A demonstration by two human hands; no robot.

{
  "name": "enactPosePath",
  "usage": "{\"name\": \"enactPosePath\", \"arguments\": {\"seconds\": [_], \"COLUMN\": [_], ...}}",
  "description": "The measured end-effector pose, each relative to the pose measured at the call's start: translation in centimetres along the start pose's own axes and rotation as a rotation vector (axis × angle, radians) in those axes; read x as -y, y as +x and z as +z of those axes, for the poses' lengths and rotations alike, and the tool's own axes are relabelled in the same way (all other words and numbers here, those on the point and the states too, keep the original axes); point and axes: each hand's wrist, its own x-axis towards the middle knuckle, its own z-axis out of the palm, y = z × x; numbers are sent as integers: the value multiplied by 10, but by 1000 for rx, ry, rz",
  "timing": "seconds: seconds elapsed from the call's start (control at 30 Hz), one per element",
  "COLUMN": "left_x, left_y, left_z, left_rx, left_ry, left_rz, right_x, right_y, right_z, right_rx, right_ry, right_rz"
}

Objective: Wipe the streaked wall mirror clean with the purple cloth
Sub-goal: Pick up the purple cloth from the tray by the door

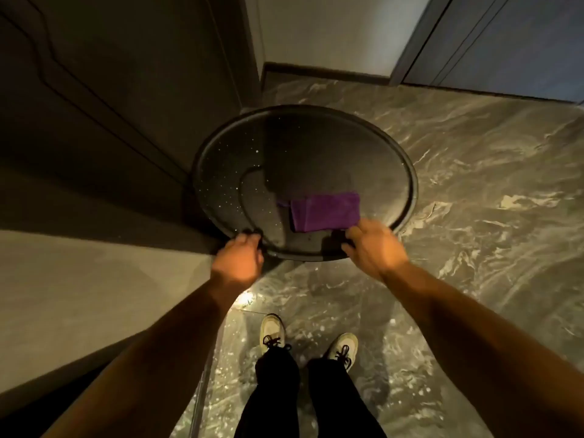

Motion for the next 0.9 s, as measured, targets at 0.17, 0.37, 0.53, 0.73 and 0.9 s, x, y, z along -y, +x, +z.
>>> {"name": "enactPosePath", "arguments": {"seconds": [0.17,0.37,0.53,0.73,0.9], "left_x": [-3,17,23,25,20], "left_y": [47,70,70,70,65], "left_z": [12,43,58,59,47], "left_rx": [-263,-252,-390,-412,-367], "left_ry": [127,223,200,185,212], "left_rz": [40,41,93,122,87], "right_x": [-6,-11,-9,-1,15], "right_y": [61,90,95,97,95], "right_z": [7,30,33,41,31], "right_rx": [-299,-170,-235,-305,-206], "right_ry": [-116,-251,-276,-262,-135], "right_rz": [-156,-323,-325,-329,-236]}}
